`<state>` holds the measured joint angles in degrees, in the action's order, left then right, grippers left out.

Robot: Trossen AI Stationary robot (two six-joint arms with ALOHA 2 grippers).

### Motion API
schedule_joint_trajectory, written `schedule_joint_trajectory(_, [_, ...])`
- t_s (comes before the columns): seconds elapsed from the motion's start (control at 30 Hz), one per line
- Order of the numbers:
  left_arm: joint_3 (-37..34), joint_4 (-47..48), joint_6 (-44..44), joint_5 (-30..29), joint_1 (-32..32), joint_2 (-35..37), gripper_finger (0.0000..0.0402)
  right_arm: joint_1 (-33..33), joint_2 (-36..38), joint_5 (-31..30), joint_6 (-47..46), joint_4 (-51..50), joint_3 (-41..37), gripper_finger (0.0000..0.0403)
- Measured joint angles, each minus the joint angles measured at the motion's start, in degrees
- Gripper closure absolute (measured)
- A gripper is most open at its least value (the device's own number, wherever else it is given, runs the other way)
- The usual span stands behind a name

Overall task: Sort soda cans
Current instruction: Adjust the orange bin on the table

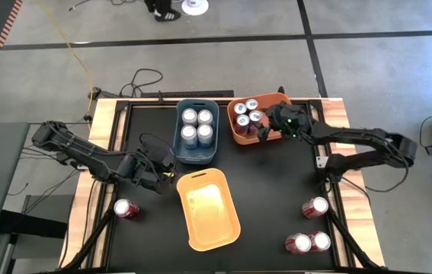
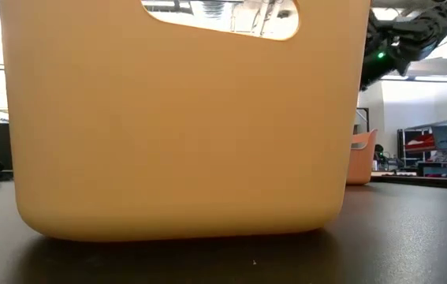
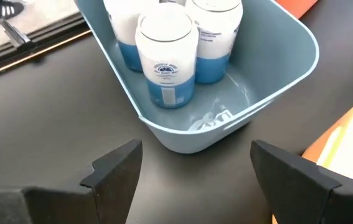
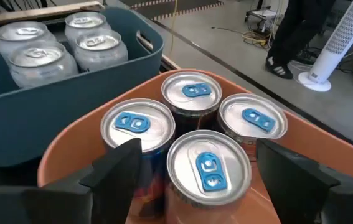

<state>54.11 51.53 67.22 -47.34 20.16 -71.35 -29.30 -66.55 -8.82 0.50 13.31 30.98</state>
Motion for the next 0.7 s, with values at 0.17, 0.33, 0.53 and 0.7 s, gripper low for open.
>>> schedule_joint_trajectory(0.17, [0.0, 0.0, -0.6, -0.5, -0.4, 0.0, 0.0106, 0.1, 7.3, -5.8, -4.8, -8.3, 0.0, 0.0087])
schedule_joint_trajectory(0.33, [0.0, 0.0, -2.8, -0.5, -1.7, 0.0, 0.0106, -0.2, 14.2, -29.5, -16.0, -27.3, -0.1, 0.0108])
schedule_joint_trajectory(0.53, [0.0, 0.0, -5.4, -0.6, -5.3, 0.0, 0.0106, -0.2, 15.6, -38.0, -20.0, -34.8, -0.2, 0.0134])
schedule_joint_trajectory(0.7, [0.0, 0.0, -5.2, -0.6, -7.4, 0.0, 0.0106, -1.5, 14.0, -37.6, -21.5, -38.0, -0.2, 0.0182])
